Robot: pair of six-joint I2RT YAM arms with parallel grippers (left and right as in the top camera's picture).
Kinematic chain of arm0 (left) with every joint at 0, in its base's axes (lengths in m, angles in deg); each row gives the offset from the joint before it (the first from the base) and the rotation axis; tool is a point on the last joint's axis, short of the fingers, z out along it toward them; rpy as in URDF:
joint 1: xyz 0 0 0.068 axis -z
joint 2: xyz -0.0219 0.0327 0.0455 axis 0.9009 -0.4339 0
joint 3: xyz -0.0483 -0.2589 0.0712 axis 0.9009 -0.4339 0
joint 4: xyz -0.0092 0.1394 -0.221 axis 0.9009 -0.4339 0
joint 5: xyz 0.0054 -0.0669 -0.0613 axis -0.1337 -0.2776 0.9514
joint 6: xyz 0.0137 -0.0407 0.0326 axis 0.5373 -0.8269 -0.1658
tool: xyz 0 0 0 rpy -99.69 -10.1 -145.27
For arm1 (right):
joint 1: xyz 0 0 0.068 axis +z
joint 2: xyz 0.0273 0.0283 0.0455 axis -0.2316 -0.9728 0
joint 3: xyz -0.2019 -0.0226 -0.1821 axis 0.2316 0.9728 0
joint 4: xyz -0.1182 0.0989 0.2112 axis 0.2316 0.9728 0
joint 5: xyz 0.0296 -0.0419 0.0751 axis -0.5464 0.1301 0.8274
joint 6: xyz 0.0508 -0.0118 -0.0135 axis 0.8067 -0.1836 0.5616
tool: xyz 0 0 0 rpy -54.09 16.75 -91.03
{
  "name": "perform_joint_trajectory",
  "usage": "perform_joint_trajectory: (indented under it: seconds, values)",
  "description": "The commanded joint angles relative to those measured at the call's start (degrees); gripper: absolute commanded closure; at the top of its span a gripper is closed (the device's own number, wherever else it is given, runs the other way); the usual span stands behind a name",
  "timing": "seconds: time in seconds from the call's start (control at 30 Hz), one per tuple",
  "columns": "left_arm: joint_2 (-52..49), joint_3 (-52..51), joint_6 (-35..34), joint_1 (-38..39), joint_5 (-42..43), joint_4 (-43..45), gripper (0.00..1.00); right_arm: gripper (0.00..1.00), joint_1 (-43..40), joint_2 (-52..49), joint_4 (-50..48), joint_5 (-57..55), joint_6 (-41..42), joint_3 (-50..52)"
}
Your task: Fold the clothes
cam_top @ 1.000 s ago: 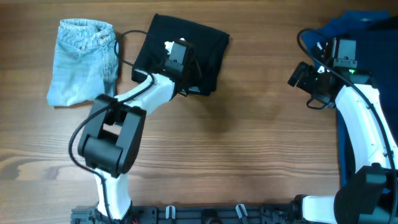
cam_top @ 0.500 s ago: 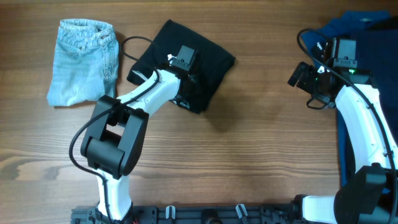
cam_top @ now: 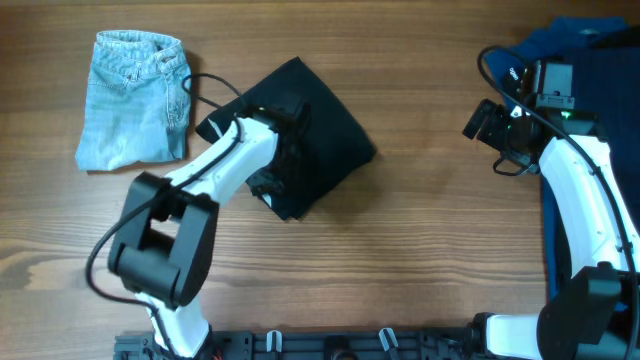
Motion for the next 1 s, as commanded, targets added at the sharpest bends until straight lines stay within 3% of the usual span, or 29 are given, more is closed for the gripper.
perform_joint_trajectory:
  seconds: [0.0, 0.13, 0.5, 0.73, 0.8, 0.97]
  values:
    - [5.7, -0.4, -3.3, -1.1, -1.6, 0.5, 0.72, 0.01, 0.1, 0.3, -0.2, -1.0, 0.6, -0.4]
    - [8.5, -0.4, -10.0, -3.0, -4.5, 2.0, 0.54, 0.01, 0.1, 0.3, -0.2, -1.0, 0.6, -0.4]
    - [2.1, -0.5, -19.5, -8.1, -6.5, 8.4, 0.44, 0.01, 0.1, 0.3, -0.1, -1.0, 0.6, -0.4]
    - [0.1, -1.7, -19.5, -8.1, -6.6, 8.9, 0.41, 0.01, 0.1, 0.3, -0.2, -1.0, 0.6, -0.4]
    - [0.1, -2.5, -19.4, -8.1, -7.1, 8.9, 0.31, 0.01, 0.1, 0.3, -0.2, -1.0, 0.6, -0.4]
    - [0.1, -4.8, -19.4, -8.1, -7.9, 9.0, 0.26, 0.01, 0.1, 0.3, -0.1, -1.0, 0.6, -0.4]
